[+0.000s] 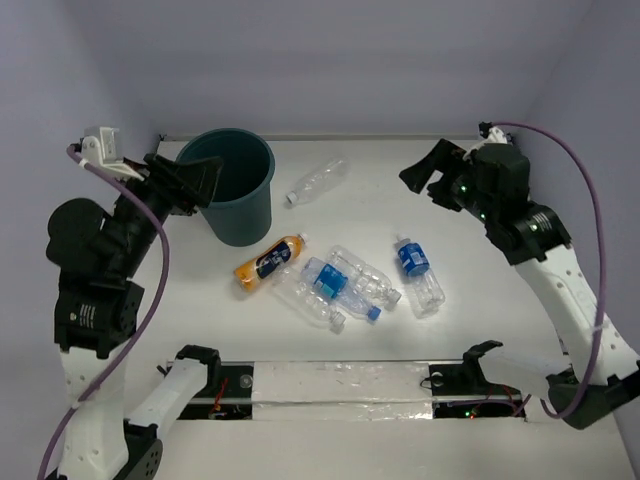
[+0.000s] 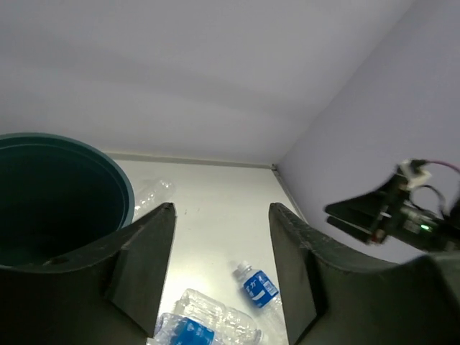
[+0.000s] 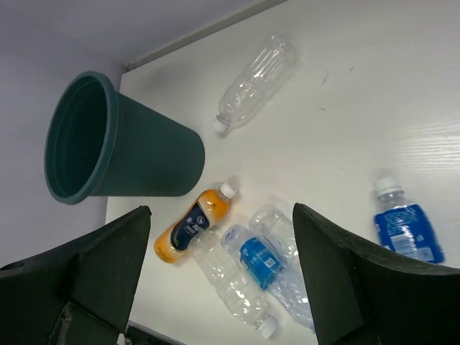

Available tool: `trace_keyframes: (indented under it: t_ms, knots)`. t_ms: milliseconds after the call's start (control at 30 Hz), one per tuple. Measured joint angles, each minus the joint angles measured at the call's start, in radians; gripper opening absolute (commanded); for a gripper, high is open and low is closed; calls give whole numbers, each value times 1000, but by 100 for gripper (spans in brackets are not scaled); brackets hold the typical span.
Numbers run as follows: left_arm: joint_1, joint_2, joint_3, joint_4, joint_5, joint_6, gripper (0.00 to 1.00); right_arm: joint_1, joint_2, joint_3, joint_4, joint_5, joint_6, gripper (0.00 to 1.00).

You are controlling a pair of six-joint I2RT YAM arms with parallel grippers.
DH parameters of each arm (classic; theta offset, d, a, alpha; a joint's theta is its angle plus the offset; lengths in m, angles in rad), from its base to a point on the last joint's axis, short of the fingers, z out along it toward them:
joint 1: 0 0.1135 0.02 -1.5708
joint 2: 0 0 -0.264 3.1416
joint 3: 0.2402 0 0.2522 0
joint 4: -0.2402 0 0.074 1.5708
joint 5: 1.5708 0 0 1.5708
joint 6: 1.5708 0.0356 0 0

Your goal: Put the plastic bottles in the bin

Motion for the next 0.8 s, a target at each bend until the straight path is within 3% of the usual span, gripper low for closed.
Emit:
trace_keyframes:
  t_ms: [67,133,167,200,233,300,400,433,467,533,567,600,700,767,800]
  knots:
    - [0,-31,-10,-5,0,1,52,0,50,-6,27,-7,35,85]
    - [0,-64,-27,-16,3,2,49,0,107,-8,58,-11,67,59]
    - [0,-87,-34,-23,6,3,46,0,136,-9,82,-11,87,42]
    - [0,-110,-41,-26,9,3,37,0,166,-11,109,-13,106,14]
    - [0,-127,-45,-31,9,0,32,0,197,-14,140,-14,128,3]
    - [0,-149,-56,-40,12,0,15,0,270,-16,204,-16,180,0]
    - [0,-156,-84,-79,19,-3,0,0,388,-17,286,-14,259,0]
    - [0,-154,-96,-101,19,-2,0,0,430,-17,307,-12,285,0]
    - [0,-154,-106,-122,19,-1,0,0,471,-15,324,-6,312,4]
    - [0,-154,-124,-175,18,1,0,0,562,-1,340,6,373,25]
    - [0,-155,-131,-202,18,2,0,0,600,11,341,13,393,37]
    - [0,-157,-139,-222,17,2,0,0,640,30,340,19,414,56]
    - [0,-177,-176,-285,16,1,0,0,767,130,330,36,480,79]
    - [0,-201,-212,-323,16,-3,1,0,844,206,324,37,517,85]
    - [0,-215,-235,-338,16,-6,7,0,877,242,317,36,535,90]
